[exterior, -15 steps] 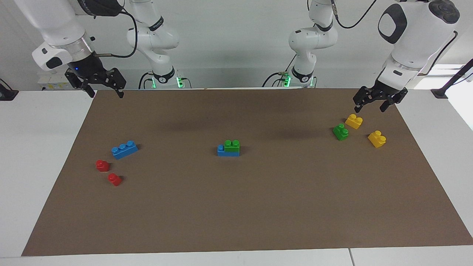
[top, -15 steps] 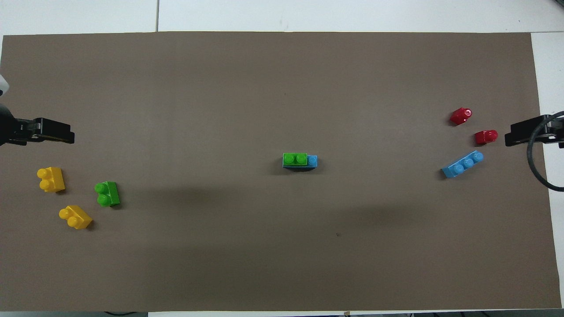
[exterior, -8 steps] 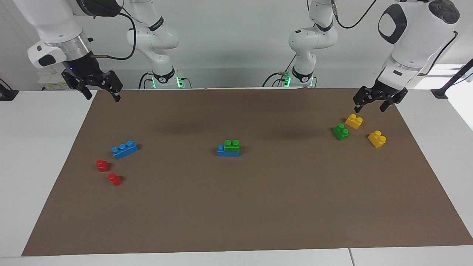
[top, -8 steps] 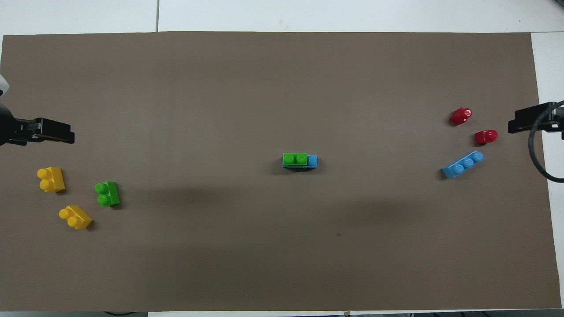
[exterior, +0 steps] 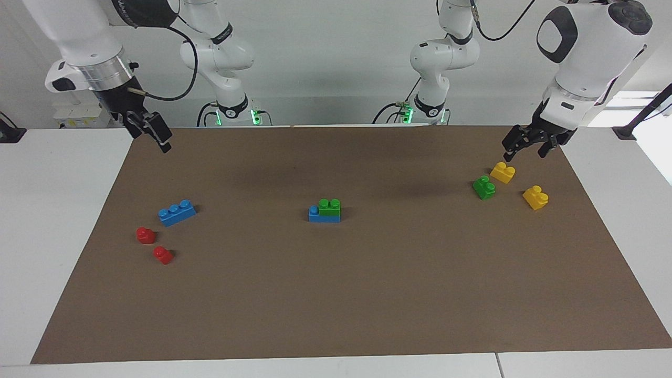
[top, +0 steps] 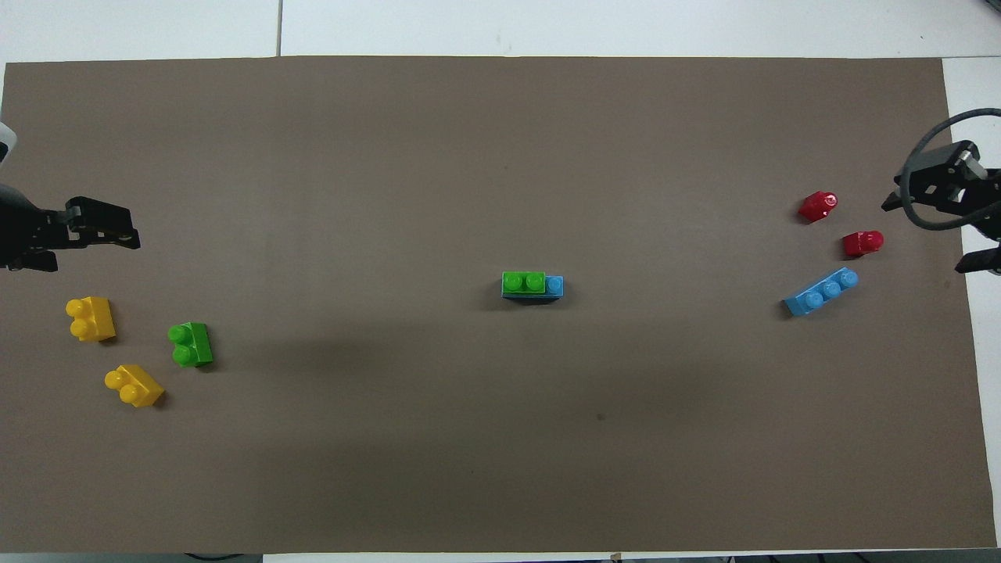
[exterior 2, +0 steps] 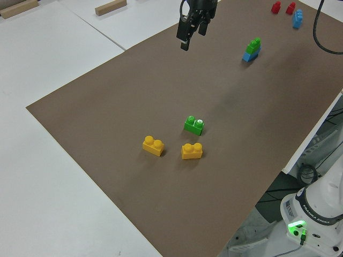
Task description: Remove green block with left arm and hold with right
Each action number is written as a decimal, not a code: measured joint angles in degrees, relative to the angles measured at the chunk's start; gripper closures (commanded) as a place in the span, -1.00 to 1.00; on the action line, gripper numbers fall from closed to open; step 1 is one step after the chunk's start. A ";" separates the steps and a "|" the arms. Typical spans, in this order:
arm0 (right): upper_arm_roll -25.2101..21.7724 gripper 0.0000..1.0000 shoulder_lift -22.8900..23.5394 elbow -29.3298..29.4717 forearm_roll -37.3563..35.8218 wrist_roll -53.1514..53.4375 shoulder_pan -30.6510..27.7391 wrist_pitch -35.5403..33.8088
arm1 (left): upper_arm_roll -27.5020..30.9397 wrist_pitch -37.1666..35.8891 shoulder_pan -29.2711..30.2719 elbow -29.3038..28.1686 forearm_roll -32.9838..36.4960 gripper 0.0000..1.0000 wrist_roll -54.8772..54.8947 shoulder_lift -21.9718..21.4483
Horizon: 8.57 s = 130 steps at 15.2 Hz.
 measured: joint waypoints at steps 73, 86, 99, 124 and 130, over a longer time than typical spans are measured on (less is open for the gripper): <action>0.27 -0.93 19.45 -26.19 36.33 41.50 26.94 54.58 | -0.50 31.64 -41.03 -1.94 -0.65 -1.00 -125.16 24.22; 0.23 -0.11 20.39 -26.19 36.36 41.48 27.96 56.64 | -0.50 32.75 -41.05 -1.78 -0.24 -1.00 -125.81 24.65; 0.01 1.00 20.62 -26.19 39.18 39.58 27.86 57.79 | -0.44 33.22 -41.05 -1.78 0.13 -1.00 -127.00 24.78; 0.10 1.00 20.67 -26.55 39.28 38.32 27.90 59.91 | -0.09 35.33 -41.07 -4.38 7.51 1.00 -130.93 19.86; 0.05 1.00 20.70 -26.36 39.30 38.33 27.84 59.87 | 0.17 30.07 -40.41 -8.77 7.51 1.00 -130.49 11.12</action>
